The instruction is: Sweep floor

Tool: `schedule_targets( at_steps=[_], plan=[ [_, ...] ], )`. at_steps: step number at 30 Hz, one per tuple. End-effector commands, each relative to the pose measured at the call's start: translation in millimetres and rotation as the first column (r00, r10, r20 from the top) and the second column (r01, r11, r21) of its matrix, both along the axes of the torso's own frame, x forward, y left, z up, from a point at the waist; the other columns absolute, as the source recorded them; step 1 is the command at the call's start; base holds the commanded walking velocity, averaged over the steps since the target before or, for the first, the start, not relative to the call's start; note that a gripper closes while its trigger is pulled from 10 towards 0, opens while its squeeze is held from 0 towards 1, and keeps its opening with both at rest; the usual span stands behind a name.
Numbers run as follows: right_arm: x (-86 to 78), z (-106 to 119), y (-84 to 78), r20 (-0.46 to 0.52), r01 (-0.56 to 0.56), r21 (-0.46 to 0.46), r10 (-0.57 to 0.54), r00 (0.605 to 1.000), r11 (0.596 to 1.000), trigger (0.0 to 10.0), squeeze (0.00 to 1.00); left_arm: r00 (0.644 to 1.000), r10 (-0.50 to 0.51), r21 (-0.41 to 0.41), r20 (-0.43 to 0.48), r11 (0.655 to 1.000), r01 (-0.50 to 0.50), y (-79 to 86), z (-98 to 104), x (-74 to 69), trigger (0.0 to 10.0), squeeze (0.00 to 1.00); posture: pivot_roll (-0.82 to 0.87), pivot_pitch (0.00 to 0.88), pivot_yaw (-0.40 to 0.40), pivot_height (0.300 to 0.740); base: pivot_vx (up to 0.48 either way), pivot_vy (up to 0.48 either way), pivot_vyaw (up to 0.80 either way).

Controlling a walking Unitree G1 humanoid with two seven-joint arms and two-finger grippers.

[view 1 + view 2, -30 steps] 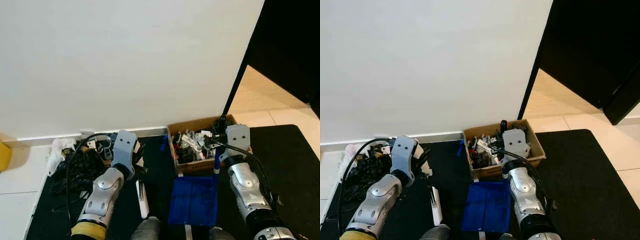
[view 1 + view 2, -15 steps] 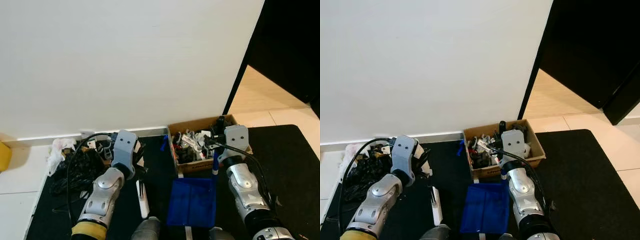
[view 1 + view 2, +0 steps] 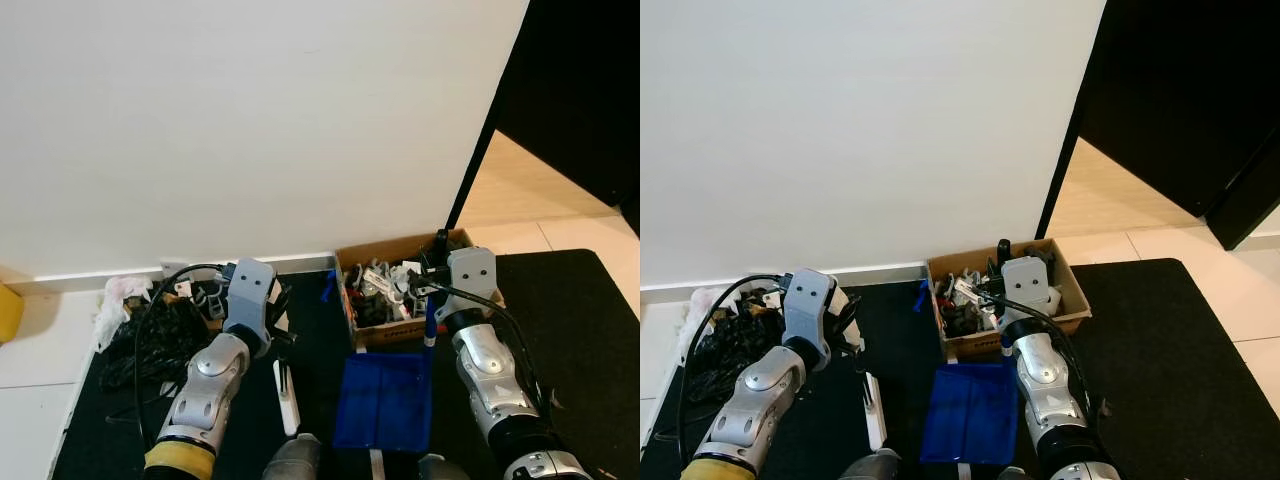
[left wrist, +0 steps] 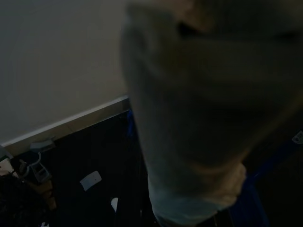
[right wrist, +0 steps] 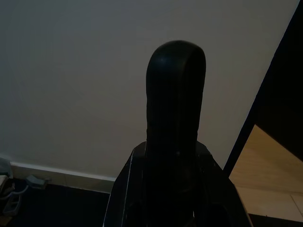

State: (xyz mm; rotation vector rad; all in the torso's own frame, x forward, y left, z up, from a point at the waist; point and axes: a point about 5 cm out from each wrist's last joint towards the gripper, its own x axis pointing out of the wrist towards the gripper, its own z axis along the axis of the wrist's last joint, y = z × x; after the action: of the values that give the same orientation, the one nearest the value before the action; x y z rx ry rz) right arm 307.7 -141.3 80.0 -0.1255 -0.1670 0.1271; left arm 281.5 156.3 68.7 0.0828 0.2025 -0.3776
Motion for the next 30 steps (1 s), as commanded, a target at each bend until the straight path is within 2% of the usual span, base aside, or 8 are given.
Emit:
schedule_targets(
  at_steps=[1,16,30],
  plan=[
    [0.5,2.4,3.0,0.022,-0.011,0.001,0.011,1.0,1.0,10.0,0.0,1.0,0.005,0.014,0.015,1.0,-0.006,2.4,1.8,0.6,10.0,0.0,0.18,0.07,0.046,0.74,0.0,0.0,0.0],
    [2.1,3.7,5.2,0.027,-0.01,0.008,0.01,1.0,1.0,10.0,0.0,1.0,0.02,0.026,0.019,0.999,-0.02,7.1,4.1,6.2,10.0,0.0,0.19,0.064,0.051,0.74,0.0,0.0,0.0],
    [1.6,2.5,4.6,0.025,-0.009,0.007,0.009,1.0,1.0,10.0,0.0,1.0,0.007,0.044,0.025,0.999,-0.008,6.8,3.9,5.8,10.0,0.0,0.19,0.063,0.053,0.74,0.0,0.0,0.0]
  ],
)
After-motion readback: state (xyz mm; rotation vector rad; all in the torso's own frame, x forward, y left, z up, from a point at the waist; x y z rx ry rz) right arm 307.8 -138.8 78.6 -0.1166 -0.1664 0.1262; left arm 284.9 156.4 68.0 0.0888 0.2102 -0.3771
